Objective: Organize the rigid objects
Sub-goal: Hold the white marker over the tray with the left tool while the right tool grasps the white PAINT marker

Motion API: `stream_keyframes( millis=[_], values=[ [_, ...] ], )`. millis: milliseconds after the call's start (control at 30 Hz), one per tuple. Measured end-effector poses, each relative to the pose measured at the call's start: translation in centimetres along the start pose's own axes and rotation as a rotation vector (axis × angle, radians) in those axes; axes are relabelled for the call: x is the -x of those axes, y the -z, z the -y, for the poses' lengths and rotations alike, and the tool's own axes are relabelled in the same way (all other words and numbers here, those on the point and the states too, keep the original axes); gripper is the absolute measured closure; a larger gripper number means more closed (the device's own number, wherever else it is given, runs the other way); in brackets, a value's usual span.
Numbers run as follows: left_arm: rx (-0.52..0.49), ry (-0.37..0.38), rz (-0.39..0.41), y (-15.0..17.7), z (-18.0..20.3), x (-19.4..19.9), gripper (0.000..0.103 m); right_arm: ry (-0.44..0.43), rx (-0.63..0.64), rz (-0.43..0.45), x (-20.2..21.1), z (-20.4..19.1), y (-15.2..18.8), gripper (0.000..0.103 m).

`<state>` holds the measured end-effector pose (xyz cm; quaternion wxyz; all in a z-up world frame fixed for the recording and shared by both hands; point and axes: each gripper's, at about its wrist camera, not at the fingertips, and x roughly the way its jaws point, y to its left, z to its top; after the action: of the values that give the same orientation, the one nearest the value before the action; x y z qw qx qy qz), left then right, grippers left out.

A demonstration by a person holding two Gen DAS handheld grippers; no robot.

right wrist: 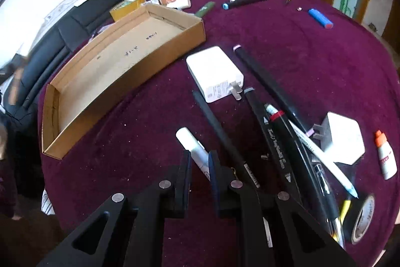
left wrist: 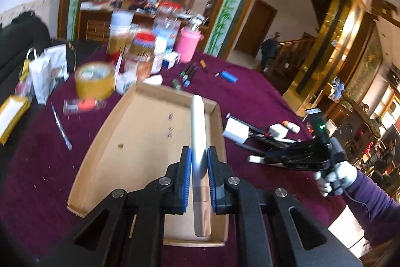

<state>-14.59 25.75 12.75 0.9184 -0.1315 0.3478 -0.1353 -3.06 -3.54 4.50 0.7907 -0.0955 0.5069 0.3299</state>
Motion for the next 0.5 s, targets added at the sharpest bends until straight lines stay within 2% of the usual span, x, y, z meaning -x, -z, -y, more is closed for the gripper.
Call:
stream_keyframes(
  millis=[200,433,500],
  values=[
    [0.006,-0.033,-0.042,0.4,-1.2,-2.6,0.091,0.007,0.060,-0.025,-0.1,-1.3,0.3,0.087],
    [0.022,0.003,-0.060,0.4,-1.2,-4.1,0.091,0.149,0.165,-0.036,-0.4,-2.7,0.6,0.087],
    [0.027,0.010,-0.066,0.5,-1.4,-4.4,0.091,0.131,0.160,-0.032,-0.1,-2.6,0.7,0.087]
  ],
)
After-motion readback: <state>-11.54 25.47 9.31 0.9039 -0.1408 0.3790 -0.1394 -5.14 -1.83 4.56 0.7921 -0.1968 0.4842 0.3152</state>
